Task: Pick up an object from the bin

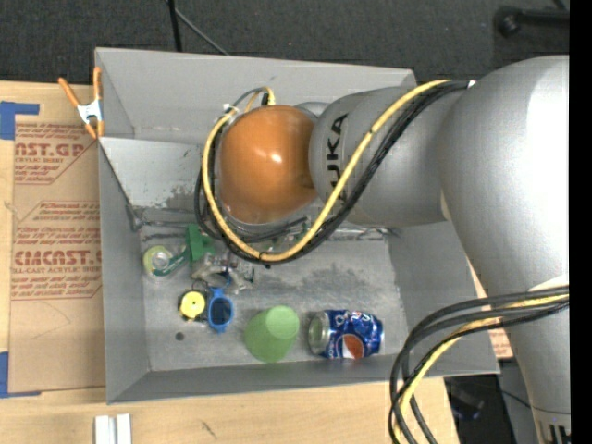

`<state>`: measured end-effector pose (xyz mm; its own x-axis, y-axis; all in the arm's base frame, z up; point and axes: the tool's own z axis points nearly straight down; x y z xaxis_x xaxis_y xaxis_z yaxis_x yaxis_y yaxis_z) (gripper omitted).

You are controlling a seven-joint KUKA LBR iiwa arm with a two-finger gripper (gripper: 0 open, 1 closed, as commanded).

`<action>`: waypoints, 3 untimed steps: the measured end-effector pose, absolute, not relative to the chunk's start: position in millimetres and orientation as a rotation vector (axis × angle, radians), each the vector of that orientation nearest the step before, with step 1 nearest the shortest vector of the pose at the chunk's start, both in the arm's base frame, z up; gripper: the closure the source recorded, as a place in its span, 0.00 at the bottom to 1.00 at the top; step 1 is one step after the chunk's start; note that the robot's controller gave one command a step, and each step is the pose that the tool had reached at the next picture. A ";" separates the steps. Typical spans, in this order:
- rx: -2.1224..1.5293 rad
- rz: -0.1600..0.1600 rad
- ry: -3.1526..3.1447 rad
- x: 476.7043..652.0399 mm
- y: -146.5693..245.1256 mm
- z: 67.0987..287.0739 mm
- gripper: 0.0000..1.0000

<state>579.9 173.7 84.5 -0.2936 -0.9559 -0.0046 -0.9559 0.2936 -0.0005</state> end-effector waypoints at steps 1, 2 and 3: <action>-1.862 0.001 2.525 580.6 175.0 107.4 1.00; -1.859 0.003 2.528 580.6 176.2 110.1 1.00; -1.856 0.001 2.529 581.3 177.3 132.6 1.00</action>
Offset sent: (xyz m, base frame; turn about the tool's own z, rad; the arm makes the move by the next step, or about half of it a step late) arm 0.0002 -0.0001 0.0217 0.0000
